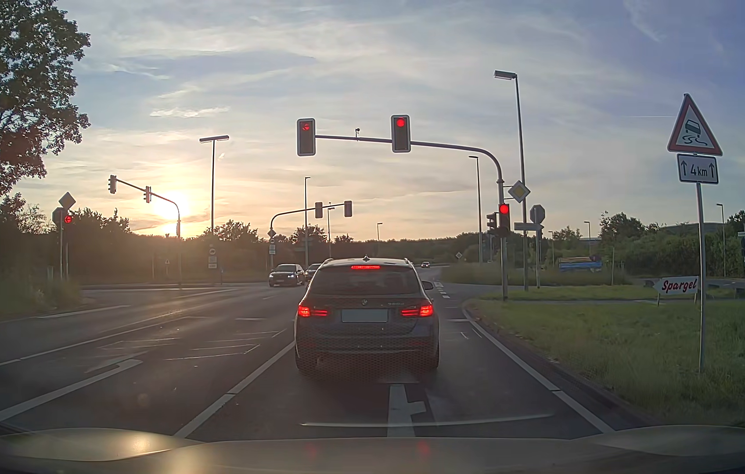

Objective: Follow the waypoints while adhering to traffic rules and regulations

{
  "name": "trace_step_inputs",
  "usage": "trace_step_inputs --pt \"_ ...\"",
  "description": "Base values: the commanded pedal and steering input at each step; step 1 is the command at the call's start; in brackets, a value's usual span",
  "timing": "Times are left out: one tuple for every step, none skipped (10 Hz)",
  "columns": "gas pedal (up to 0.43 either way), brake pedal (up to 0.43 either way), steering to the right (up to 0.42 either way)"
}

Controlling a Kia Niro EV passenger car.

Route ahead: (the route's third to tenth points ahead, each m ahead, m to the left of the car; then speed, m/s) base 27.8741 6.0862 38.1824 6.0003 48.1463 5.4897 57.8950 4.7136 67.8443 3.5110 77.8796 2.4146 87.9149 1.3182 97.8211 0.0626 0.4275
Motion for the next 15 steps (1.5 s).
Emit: trace_step_inputs --pt "0.000 0.177 0.007" --pt "0.000 0.177 0.007" --pt "0.000 0.177 0.007" --pt "0.000 0.177 0.007" --pt "0.000 0.177 0.007" --pt "0.000 0.177 0.007" --pt "0.000 0.171 0.007" --pt "0.000 0.171 0.007" --pt "0.000 0.171 0.007" --pt "0.000 0.171 0.007" --pt "0.000 0.171 0.007" --pt "0.000 0.171 0.007" --pt "0.000 0.171 0.007" --pt "0.000 0.171 0.008" --pt "0.000 0.171 0.008"
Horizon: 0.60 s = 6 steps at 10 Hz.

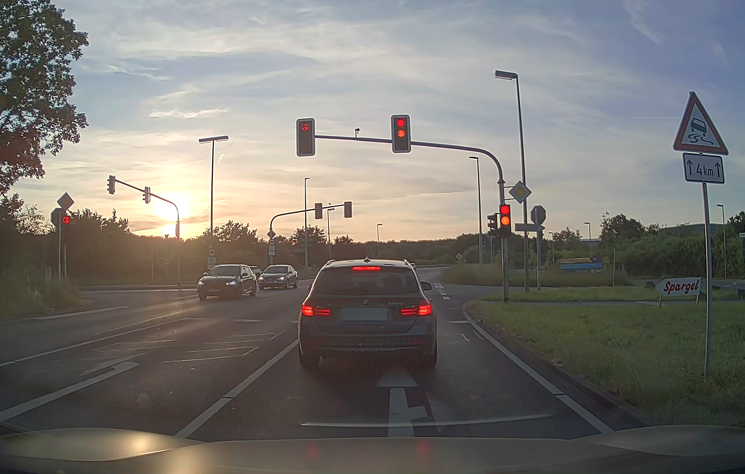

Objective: Follow the waypoints while adhering to traffic rules and regulations

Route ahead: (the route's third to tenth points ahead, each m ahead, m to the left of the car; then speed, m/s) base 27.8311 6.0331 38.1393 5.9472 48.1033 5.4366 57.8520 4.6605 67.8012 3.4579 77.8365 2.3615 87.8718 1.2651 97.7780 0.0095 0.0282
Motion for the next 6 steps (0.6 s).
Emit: trace_step_inputs --pt "0.000 0.171 0.007" --pt "0.000 0.171 0.008" --pt "0.000 0.171 0.007" --pt "0.000 0.171 0.008" --pt "0.000 0.171 0.007" --pt "0.000 0.171 0.007"
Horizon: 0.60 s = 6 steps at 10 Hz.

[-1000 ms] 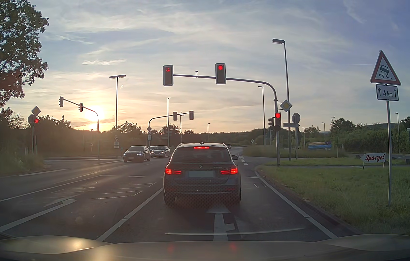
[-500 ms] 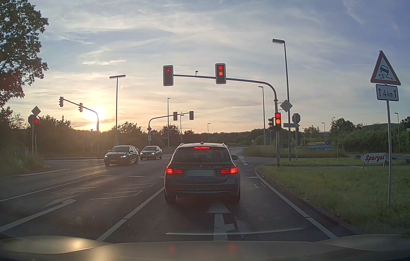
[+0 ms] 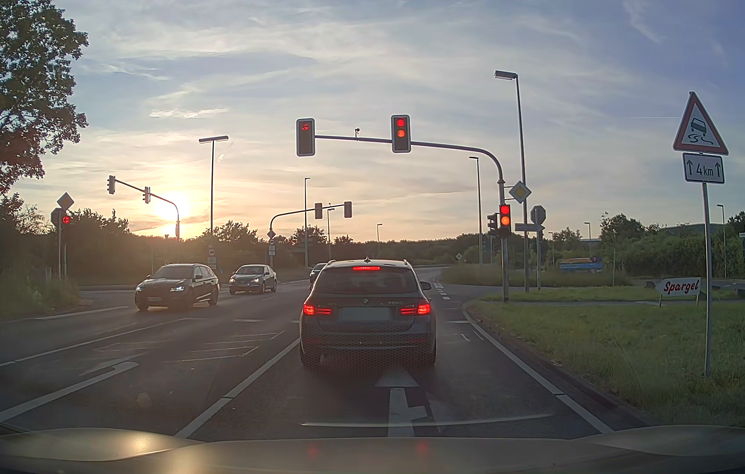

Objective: Follow the waypoints while adhering to traffic rules and regulations

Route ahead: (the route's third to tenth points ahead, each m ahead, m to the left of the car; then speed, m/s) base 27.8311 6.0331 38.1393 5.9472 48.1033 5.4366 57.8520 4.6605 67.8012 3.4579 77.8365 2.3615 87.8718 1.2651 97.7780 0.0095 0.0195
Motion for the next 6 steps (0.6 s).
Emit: trace_step_inputs --pt "0.000 0.171 0.007" --pt "0.000 0.171 0.008" --pt "0.000 0.171 0.008" --pt "0.000 0.171 0.008" --pt "0.000 0.171 0.007" --pt "0.000 0.171 0.007"
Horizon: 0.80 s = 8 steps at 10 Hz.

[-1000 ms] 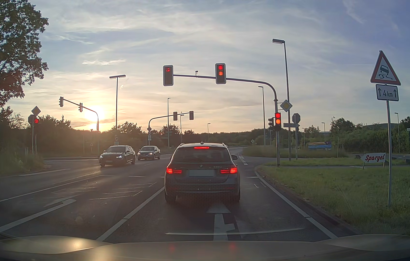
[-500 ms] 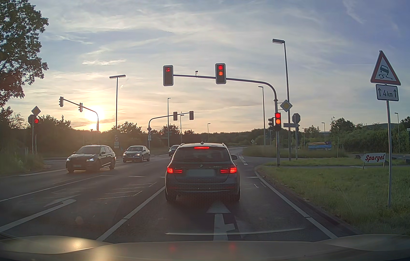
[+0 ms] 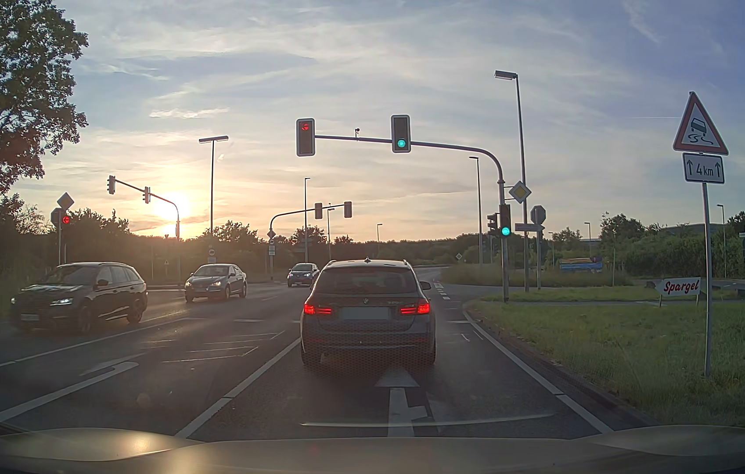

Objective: Follow the waypoints while adhering to traffic rules and regulations

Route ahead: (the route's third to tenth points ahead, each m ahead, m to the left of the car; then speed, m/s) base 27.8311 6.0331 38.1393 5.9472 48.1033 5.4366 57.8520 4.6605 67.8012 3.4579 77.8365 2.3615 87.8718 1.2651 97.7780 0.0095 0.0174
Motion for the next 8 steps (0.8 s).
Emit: trace_step_inputs --pt "0.000 0.171 0.007" --pt "0.000 0.171 0.007" --pt "0.000 0.171 0.007" --pt "0.000 0.171 0.008" --pt "0.000 0.110 0.007" --pt "0.000 0.000 0.007" --pt "0.000 0.000 0.007" --pt "0.000 0.000 0.007"
